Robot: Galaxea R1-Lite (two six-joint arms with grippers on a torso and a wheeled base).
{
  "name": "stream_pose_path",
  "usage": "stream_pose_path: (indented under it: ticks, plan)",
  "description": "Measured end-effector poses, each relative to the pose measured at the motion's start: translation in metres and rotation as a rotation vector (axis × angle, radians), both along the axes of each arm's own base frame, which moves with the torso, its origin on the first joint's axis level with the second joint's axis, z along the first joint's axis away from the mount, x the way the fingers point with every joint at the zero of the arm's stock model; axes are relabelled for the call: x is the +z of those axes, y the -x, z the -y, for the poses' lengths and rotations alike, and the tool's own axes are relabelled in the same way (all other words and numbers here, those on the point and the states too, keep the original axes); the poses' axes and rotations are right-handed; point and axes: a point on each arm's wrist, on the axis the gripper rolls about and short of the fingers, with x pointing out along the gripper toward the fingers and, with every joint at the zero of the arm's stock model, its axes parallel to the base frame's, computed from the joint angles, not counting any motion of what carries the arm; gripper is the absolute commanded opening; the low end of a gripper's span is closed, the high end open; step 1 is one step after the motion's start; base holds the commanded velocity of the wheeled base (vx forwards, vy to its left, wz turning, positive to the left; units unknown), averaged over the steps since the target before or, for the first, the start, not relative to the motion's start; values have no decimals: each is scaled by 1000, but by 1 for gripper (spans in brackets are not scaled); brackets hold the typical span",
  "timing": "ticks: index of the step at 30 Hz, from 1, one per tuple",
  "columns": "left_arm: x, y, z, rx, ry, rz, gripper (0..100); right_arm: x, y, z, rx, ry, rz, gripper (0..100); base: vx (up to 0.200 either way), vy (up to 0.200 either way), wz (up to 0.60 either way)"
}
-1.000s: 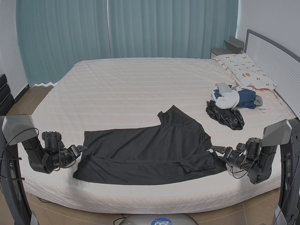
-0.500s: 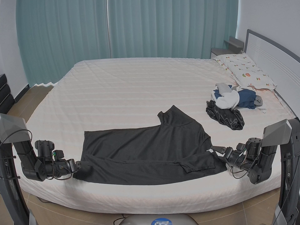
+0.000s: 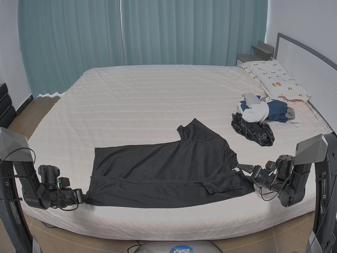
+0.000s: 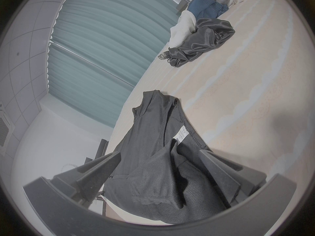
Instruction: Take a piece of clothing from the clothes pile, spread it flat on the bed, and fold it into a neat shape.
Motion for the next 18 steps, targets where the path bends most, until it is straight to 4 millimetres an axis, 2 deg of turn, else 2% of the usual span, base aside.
stream_pose_path:
  ticks: [8, 9, 18]
  plan:
    - [3, 6, -2, -1, -11, -6, 0, 0, 0, 0, 0, 0, 0, 100, 0, 0, 0]
    - [3, 7, -2, -4, -13, -6, 100, 0, 0, 0, 0, 0, 0, 100, 0, 0, 0]
    - [5, 5, -4, 20, 6, -3, 100, 1, -1, 3, -7, -8, 1, 100, 0, 0, 0]
